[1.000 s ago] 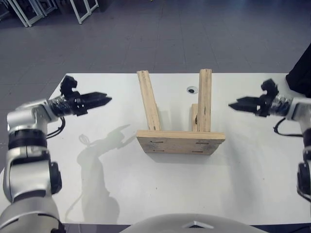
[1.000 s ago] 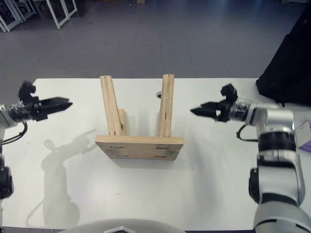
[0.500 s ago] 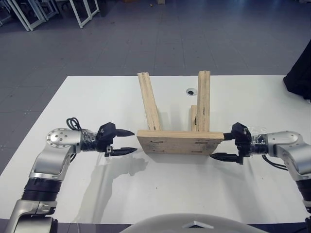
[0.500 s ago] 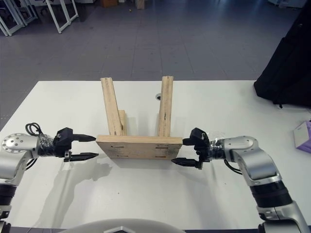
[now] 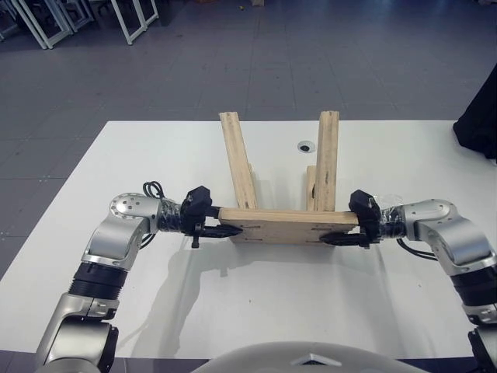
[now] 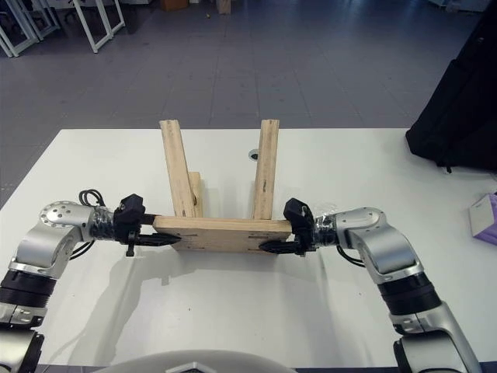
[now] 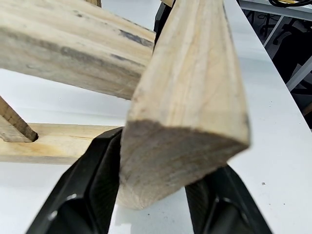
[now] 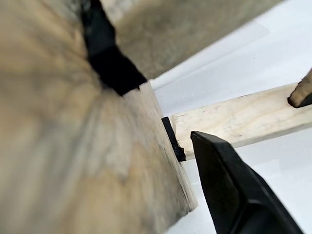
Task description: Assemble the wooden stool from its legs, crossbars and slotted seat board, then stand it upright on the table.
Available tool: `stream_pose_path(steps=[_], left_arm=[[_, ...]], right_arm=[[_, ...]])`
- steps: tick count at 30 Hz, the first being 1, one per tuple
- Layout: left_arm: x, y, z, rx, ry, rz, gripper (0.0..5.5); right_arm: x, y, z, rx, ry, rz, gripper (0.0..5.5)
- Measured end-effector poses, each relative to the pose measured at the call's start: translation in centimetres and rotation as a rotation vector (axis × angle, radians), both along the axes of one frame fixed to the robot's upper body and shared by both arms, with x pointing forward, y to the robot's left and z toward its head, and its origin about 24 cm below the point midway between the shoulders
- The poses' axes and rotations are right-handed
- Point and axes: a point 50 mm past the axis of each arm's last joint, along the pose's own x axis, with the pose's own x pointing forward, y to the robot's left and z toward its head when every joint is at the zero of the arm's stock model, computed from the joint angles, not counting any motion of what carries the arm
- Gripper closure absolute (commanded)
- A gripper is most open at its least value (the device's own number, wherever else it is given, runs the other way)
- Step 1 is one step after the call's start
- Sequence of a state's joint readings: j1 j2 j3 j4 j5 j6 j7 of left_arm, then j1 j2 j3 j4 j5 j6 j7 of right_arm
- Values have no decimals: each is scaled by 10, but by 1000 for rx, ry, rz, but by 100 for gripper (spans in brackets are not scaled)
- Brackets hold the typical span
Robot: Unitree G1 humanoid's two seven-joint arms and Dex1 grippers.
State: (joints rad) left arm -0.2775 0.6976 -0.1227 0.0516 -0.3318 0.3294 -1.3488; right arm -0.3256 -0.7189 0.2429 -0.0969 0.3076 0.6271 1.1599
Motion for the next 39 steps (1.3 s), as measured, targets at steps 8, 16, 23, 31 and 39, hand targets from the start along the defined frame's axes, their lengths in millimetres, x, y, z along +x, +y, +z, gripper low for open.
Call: stream_pose_path(steps=[8,16,23,31,39], left_arm=[[1,-9,13,79,37,114,379],[-1,-2,31,-79,188,139,379],[2,7,86,-266,595,41,379],[32,8,99,-573,1164,-8,379],[44,9,74,-544,1293,183,311]], right_arm=[[10,9,22,-33,-132,-68,272],[9,6,46,49,35,-115,272],[1,1,97,423,492,27,272],[35,10,130,685,1001,112,272],[58,10,76,707,1171,-229,251]])
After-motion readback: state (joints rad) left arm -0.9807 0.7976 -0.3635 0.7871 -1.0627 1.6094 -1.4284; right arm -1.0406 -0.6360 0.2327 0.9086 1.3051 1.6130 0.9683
